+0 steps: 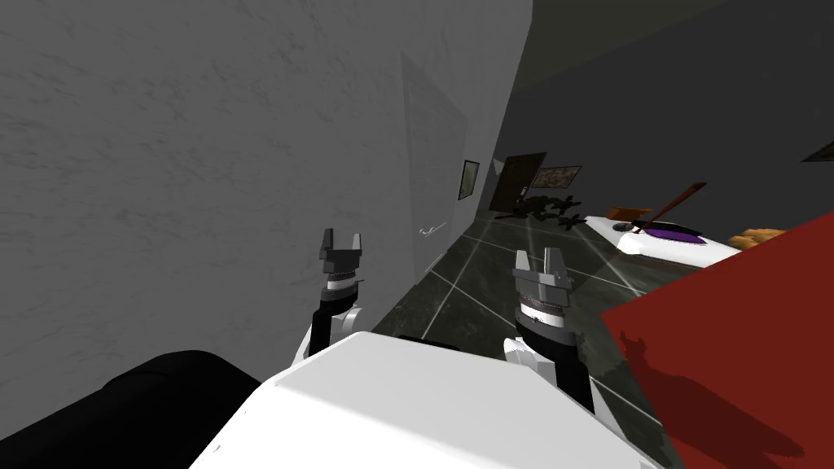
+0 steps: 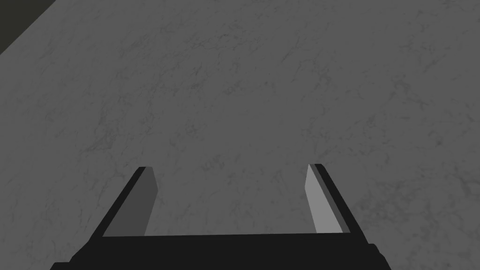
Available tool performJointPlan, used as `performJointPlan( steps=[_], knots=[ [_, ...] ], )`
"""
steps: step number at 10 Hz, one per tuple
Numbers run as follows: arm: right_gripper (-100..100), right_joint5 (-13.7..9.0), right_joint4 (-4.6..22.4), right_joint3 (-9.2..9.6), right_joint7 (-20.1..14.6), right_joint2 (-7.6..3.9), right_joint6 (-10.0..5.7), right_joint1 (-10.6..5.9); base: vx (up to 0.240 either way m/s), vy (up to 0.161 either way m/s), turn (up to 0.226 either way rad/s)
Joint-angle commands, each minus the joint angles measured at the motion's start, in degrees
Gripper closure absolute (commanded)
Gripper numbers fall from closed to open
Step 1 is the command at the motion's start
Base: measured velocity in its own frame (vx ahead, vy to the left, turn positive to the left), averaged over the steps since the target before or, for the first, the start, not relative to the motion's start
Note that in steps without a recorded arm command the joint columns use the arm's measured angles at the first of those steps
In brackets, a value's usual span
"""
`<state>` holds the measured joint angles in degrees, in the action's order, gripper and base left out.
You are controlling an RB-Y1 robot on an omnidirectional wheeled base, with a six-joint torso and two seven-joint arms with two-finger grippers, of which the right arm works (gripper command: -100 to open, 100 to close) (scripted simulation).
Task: Pull the door open
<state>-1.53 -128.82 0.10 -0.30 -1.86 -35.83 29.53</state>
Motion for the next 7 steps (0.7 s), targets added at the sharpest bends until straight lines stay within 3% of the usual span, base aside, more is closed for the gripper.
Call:
performJointPlan(
  steps=[1, 7],
  knots=[
    [-100, 0.01, 1.64, 0.02, -0.15, -0.30, -0.09, -0.78, 0.034, -0.116, 0.150],
    [-100, 0.08, 9.70, 0.09, -0.86, -1.63, -0.53, -4.62, 0.071, -0.034, 0.164]
  ],
)
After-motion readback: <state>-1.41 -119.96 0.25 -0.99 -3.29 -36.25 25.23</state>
